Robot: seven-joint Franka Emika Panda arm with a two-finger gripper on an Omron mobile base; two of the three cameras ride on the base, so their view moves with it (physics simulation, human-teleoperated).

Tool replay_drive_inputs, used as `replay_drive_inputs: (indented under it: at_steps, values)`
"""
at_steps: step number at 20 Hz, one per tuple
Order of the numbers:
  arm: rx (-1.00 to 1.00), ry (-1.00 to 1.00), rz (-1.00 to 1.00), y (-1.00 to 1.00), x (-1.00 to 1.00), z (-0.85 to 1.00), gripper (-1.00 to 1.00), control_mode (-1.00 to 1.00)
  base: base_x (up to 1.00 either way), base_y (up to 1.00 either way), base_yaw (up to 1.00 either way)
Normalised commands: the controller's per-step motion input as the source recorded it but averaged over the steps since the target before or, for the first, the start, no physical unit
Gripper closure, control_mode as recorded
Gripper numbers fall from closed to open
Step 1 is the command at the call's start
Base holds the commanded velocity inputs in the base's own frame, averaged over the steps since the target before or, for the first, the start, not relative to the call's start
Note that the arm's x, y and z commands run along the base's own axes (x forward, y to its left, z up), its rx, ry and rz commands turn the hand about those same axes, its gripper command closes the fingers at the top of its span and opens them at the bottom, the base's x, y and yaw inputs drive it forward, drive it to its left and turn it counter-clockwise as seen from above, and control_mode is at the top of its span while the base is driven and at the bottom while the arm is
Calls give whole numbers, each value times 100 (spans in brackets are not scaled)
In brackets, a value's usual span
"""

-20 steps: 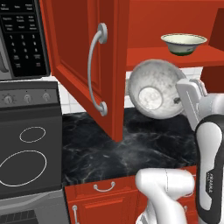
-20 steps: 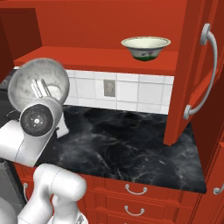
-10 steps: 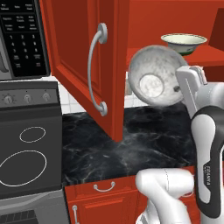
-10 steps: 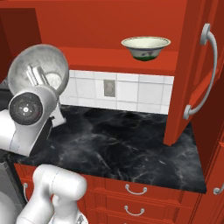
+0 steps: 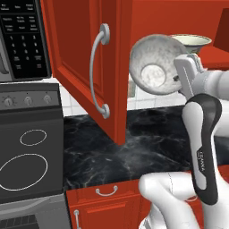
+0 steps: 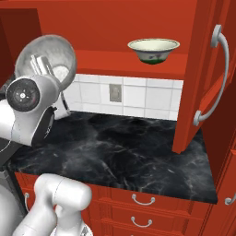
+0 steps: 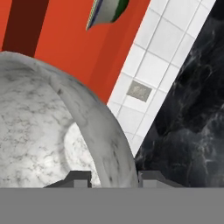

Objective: Open the cabinet. Pick the bowls from the counter and place them in the cabinet. Then close the cabinet.

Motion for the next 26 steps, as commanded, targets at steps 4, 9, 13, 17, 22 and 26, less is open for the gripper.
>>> replay_drive_inputs:
  at_steps: [4, 9, 13, 17, 22, 26]
  values:
    - [0, 0, -1, 0, 21, 26, 100, -100, 0, 0, 0]
    - [0, 0, 0, 0, 9, 24, 100, -100, 0, 0, 0]
    - [0, 0, 1, -1, 24, 11, 100, -100, 0, 0, 0]
    - [0, 0, 4, -4, 35, 0, 100, -100, 0, 0, 0]
    - [0, -1, 2, 0, 43, 0, 100, -100, 0, 0, 0]
    - [0, -13, 2, 0, 24, 0, 100, -100, 0, 0, 0]
